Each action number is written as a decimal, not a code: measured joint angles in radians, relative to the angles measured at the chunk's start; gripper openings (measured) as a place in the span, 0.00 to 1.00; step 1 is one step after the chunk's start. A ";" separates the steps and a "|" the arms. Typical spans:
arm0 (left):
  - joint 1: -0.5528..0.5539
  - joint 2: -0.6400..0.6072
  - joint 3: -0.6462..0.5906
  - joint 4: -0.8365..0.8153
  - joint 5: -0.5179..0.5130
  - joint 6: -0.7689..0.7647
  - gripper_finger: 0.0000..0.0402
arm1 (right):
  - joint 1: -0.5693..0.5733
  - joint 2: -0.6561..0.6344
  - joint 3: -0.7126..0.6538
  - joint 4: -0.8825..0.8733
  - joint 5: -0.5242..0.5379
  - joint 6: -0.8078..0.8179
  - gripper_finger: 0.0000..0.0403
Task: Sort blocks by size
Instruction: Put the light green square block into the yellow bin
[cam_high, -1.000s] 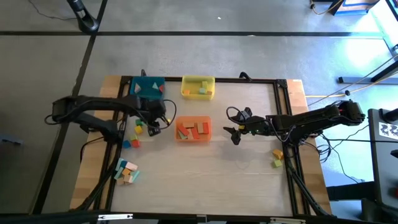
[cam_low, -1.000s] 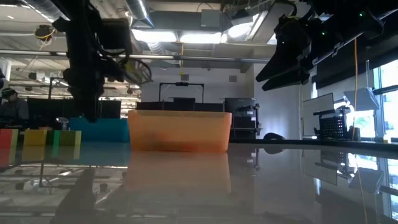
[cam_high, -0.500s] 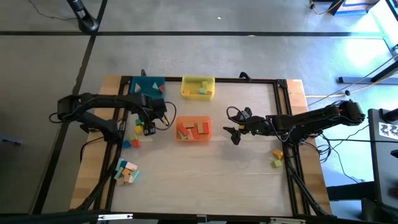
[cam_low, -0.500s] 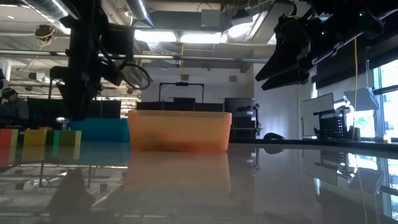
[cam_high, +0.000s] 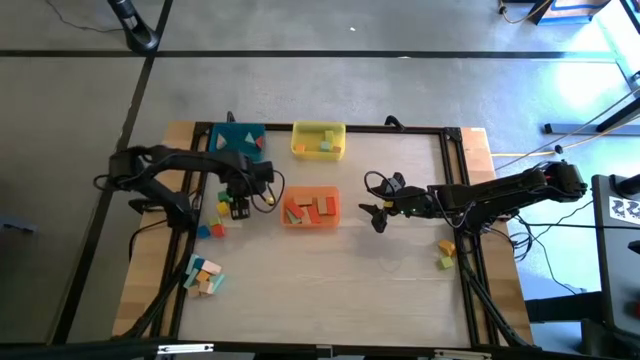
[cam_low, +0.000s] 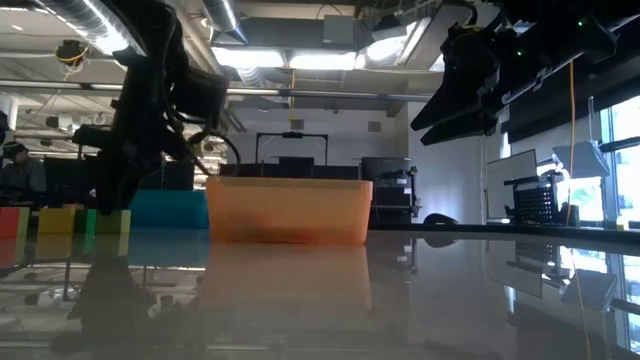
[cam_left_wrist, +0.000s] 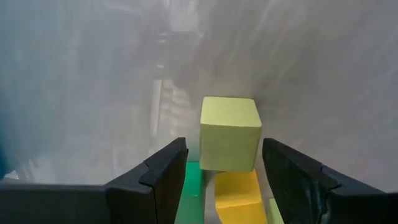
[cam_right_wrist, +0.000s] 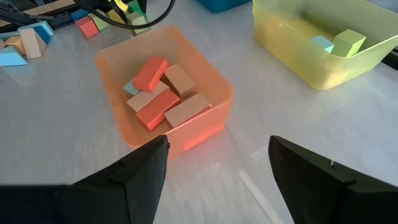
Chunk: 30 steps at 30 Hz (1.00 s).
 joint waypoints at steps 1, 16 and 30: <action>0.000 0.007 0.000 0.002 0.000 0.001 0.49 | 0.000 0.000 0.000 0.000 0.000 0.000 0.68; 0.000 0.116 0.001 0.043 0.000 0.005 0.29 | 0.000 0.000 0.000 -0.001 0.000 0.001 0.68; 0.000 0.066 0.184 0.091 -0.044 0.058 0.29 | 0.000 0.000 0.000 0.003 0.000 -0.001 0.68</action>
